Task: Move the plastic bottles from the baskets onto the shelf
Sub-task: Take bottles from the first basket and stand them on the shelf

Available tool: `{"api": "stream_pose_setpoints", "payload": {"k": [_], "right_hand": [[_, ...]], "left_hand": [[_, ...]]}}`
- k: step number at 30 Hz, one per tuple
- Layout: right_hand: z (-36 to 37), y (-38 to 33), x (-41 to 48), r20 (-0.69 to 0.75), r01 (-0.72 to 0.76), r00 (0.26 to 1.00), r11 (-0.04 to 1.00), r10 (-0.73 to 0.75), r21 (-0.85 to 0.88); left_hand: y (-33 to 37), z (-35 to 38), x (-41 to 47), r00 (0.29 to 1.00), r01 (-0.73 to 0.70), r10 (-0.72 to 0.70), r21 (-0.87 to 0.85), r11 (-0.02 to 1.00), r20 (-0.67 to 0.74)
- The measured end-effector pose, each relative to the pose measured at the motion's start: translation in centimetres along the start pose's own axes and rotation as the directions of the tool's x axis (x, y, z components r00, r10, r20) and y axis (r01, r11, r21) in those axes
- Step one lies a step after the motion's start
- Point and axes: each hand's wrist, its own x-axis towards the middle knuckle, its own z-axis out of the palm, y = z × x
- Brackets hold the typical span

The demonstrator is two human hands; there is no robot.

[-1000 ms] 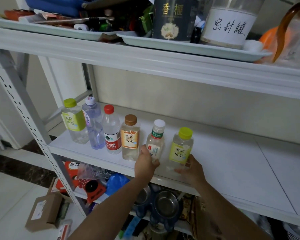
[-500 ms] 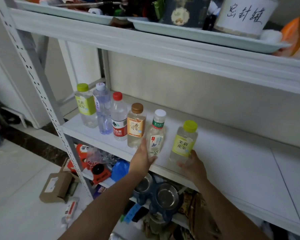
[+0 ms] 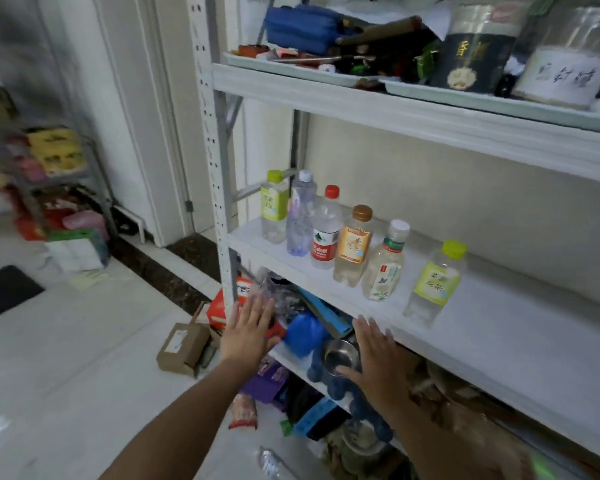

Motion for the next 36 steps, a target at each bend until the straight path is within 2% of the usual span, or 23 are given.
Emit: {"api": "stream_pose_setpoints", "payload": {"k": [3,5,7,10,13,15,17,20,22,25,27,29,30,32,33,34,36], "right_hand": [[0.8,-9.9,3.2,0.031,0.221,0.975,0.975,-0.221,0.010],[1.3,-18.1,4.2,0.057,0.363,0.929,0.931,-0.365,0.047],[1.8,-27.2,4.6,0.048,0.529,0.844,0.844,-0.534,0.086],[1.6,-41.8,3.1,0.031,0.738,0.660,0.656,-0.750,0.159],[0.1,-55.0,-1.1,-0.092,0.898,0.422,0.402,-0.902,0.180],[-1.2,-62.4,-5.2,-0.170,0.957,0.253,0.221,-0.953,0.188],[-2.8,-68.3,-9.9,-0.185,0.978,0.099,0.062,-0.978,0.198],[-4.9,-74.2,-16.8,-0.176,0.970,-0.091,-0.127,-0.980,0.208],[-5.8,-76.6,-20.6,-0.169,0.948,-0.178,-0.215,-0.969,0.234],[-6.1,-78.9,-24.2,-0.172,0.921,-0.289,-0.322,-0.942,0.218],[-5.9,-80.4,-25.3,-0.173,0.899,-0.354,-0.385,-0.919,0.206],[-5.3,-82.2,-26.0,-0.160,0.878,-0.411,-0.437,-0.897,0.195],[-5.0,-83.1,-26.2,-0.149,0.869,-0.436,-0.458,-0.887,0.184],[-4.3,-84.9,-26.7,-0.076,0.853,-0.482,-0.487,-0.873,0.187],[-4.0,-85.8,-26.9,-0.043,0.843,-0.503,-0.501,-0.863,0.196],[-3.7,-86.7,-27.2,-0.028,0.834,-0.519,-0.514,-0.854,0.203],[-3.2,-88.5,-27.8,-0.028,0.814,-0.552,-0.546,-0.833,0.199]], "left_hand": [[-9.0,-1.2,-7.5,0.983,0.175,-0.170,0.088,0.981,-0.063],[-14.7,-2.6,-13.7,0.929,0.371,-0.366,0.150,0.916,-0.059],[-20.3,-3.8,-21.1,0.858,0.514,-0.501,0.223,0.829,-0.115],[-27.4,-5.7,-33.6,0.673,0.734,-0.718,0.280,0.619,-0.178],[-31.1,-8.3,-46.5,0.460,0.864,-0.867,0.320,0.388,-0.191],[-31.2,-9.2,-54.5,0.264,0.930,-0.945,0.312,0.195,-0.195],[-29.9,-9.7,-61.6,0.092,0.961,-0.970,0.275,0.028,-0.223],[-25.9,-10.0,-69.8,-0.117,0.960,-0.953,0.216,-0.181,-0.278],[-23.1,-9.6,-73.5,-0.264,0.922,-0.932,0.219,-0.320,-0.251],[-20.3,-9.7,-76.3,-0.453,0.867,-0.880,0.159,-0.473,-0.145],[-18.9,-9.1,-77.5,-0.508,0.825,-0.845,0.189,-0.533,-0.166],[-18.6,-7.2,-78.6,-0.568,0.806,-0.820,0.154,-0.572,-0.070],[-18.7,-6.2,-79.1,-0.573,0.809,-0.819,0.164,-0.564,0.008],[-19.3,-5.2,-79.2,-0.580,0.809,-0.812,0.152,-0.567,0.058],[-19.5,-5.6,-79.0,-0.619,0.784,-0.778,0.145,-0.604,0.104],[-19.9,-5.7,-79.1,-0.637,0.764,-0.771,0.139,-0.630,0.010],[-21.2,-5.5,-79.4,-0.663,0.739,-0.748,0.139,-0.659,-0.018]]}}
